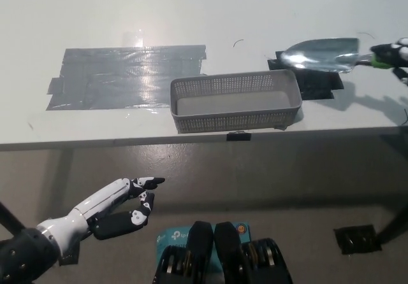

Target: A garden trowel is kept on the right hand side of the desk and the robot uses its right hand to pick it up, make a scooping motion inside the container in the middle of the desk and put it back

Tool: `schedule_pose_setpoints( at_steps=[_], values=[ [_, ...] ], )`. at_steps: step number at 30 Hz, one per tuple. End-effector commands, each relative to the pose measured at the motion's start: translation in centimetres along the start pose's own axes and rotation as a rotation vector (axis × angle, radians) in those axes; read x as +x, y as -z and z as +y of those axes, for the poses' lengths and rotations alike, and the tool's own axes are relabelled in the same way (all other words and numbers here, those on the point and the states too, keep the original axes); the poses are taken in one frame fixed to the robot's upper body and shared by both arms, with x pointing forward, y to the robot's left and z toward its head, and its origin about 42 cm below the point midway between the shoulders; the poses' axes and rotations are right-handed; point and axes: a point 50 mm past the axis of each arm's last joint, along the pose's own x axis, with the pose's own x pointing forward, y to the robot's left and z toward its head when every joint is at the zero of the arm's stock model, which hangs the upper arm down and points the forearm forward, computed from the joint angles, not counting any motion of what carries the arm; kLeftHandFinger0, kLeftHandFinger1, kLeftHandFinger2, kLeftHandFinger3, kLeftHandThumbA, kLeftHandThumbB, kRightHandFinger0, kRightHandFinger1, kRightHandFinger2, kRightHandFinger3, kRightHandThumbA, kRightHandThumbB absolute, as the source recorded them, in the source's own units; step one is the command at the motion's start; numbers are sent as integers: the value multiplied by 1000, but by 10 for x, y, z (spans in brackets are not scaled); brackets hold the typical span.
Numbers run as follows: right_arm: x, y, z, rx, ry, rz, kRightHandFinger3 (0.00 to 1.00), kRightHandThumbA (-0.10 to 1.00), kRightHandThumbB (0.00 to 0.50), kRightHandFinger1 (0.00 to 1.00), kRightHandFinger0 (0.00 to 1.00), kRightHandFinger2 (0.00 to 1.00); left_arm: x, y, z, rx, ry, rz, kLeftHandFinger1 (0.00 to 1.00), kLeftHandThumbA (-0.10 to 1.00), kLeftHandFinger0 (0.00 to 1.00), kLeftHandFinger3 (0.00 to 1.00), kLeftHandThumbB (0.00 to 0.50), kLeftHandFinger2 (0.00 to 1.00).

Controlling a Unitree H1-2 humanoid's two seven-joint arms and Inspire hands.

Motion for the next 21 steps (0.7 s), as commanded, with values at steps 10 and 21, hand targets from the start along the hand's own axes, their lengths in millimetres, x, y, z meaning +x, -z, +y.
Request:
schedule_pose_setpoints(
  at_steps=[10,21],
  values=[
    [3,23,-59,-162,197,-61,419,-100,107,0,0,0,1,-14,11,54,4,-35,1000,859,1000,1000,145,1000],
    [1,34,-52,-222,130,-96,352,-100,149,0,0,40,3,-19,14,69,7,-38,1000,888,1000,1000,134,1000]
  ],
)
